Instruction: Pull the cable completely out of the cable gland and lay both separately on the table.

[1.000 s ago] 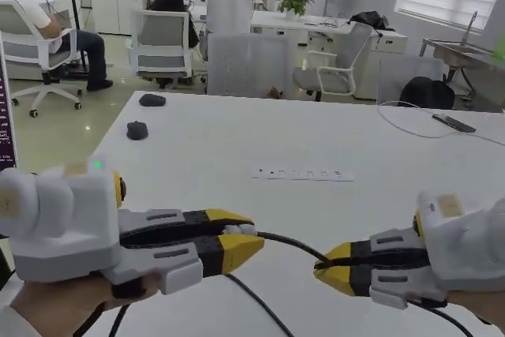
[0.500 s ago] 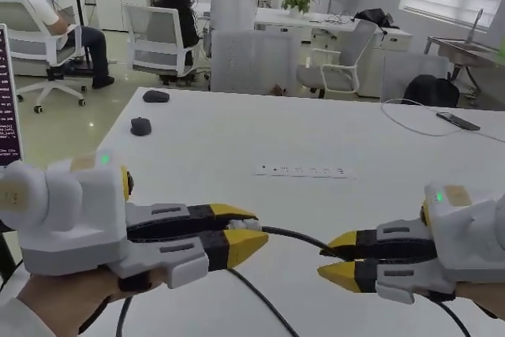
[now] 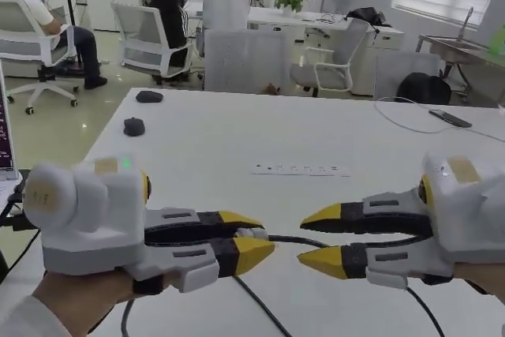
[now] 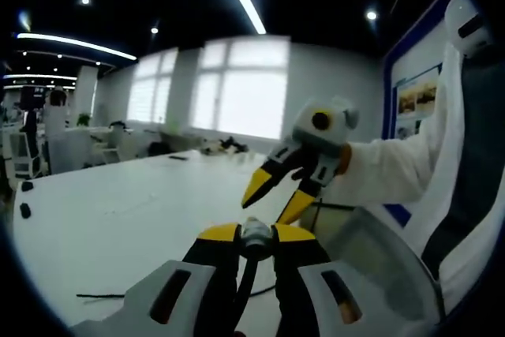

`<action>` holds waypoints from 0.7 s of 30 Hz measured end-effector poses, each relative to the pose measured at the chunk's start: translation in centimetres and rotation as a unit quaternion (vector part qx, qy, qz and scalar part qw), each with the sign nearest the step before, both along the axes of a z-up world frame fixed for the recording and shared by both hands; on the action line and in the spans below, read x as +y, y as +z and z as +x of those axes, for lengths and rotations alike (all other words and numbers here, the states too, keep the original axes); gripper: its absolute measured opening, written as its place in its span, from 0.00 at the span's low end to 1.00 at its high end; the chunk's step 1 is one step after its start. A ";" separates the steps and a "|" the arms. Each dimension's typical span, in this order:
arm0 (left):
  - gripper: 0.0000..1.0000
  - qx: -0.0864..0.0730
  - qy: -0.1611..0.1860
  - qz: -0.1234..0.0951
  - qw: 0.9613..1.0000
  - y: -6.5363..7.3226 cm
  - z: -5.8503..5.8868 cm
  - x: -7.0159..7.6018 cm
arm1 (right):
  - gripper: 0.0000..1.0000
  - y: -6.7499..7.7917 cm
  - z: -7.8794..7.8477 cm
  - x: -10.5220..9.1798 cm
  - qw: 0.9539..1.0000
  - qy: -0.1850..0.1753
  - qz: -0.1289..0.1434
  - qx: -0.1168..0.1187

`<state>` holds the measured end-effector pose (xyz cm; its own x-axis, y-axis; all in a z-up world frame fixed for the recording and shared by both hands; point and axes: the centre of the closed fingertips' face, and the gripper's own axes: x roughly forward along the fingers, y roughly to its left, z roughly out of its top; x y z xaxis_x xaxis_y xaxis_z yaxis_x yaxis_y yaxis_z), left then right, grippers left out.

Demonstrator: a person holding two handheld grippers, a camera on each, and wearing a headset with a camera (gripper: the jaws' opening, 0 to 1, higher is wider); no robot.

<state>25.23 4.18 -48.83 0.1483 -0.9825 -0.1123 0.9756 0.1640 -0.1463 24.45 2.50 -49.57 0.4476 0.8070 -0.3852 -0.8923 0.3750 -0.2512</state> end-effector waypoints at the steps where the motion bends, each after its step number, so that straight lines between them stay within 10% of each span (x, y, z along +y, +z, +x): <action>1: 0.16 0.000 -0.001 0.000 1.000 0.0 0.0 -0.1 | 0.21 0.1 -0.1 0.3 1.000 0.005 -0.001 -0.002; 21: 0.16 0.001 -0.008 -0.014 1.000 0.6 -0.4 -0.6 | 0.05 -0.6 0.5 1.1 0.999 0.019 -0.026 -0.027</action>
